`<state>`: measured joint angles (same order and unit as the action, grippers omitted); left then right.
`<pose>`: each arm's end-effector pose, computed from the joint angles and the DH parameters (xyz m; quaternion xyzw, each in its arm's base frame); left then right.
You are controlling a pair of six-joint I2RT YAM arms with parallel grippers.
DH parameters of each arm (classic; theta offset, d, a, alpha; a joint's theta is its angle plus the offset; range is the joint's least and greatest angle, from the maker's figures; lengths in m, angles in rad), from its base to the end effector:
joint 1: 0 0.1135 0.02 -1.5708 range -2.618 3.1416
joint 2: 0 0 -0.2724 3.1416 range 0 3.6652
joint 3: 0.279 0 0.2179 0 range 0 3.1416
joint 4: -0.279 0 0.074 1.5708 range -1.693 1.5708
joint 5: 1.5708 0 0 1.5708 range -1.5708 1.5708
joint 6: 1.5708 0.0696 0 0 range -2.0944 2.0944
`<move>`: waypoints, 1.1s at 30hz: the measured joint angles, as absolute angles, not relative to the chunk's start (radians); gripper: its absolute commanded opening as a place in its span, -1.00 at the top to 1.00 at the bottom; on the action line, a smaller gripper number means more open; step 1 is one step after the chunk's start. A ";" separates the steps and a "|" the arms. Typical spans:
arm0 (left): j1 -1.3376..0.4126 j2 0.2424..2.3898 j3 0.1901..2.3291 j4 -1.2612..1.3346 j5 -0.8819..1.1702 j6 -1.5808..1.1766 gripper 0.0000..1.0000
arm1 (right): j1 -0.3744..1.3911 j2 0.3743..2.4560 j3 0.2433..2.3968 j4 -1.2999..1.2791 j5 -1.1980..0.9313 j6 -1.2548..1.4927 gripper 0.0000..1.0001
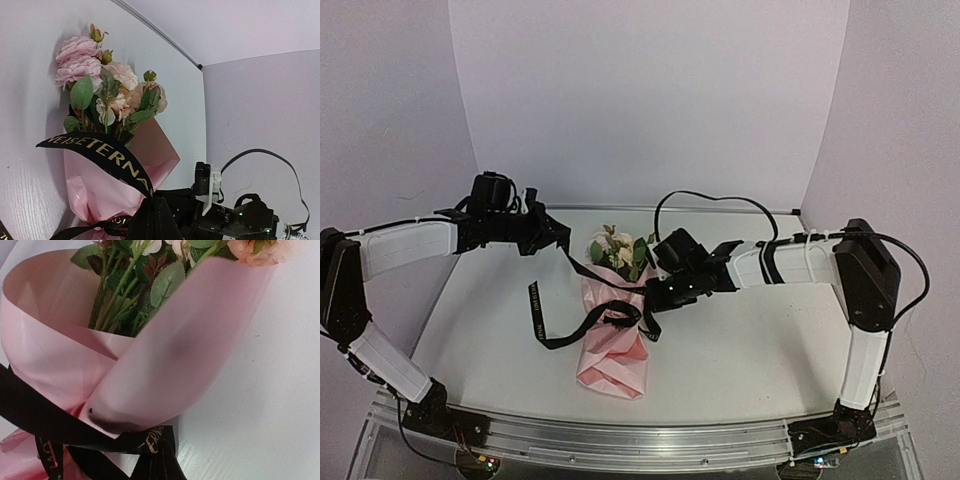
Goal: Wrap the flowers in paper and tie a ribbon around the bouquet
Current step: Cross the half-tied ribbon over the folded bouquet.
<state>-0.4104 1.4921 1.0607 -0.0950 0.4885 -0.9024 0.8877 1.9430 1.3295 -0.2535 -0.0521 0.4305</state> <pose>0.2906 -0.1620 0.2839 -0.0878 0.8451 -0.4614 0.2555 0.2609 0.3263 0.1863 -0.2214 0.9120 0.2303 0.2574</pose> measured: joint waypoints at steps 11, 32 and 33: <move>-0.383 1.376 1.054 -0.194 0.356 -0.859 1.00 | 0.927 1.881 1.413 -0.350 -0.076 0.436 0.24; -0.376 1.367 1.025 -0.237 0.318 -0.834 1.00 | 1.013 1.906 1.471 -0.502 -0.139 0.458 0.18; -0.375 1.367 1.025 -0.237 0.318 -0.833 1.00 | 1.013 1.914 1.480 -0.512 -0.135 0.456 0.23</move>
<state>-0.3749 1.3674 1.0252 -0.2371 0.3183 -0.8334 1.0133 1.9140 1.4801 -0.5122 -0.1351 0.4557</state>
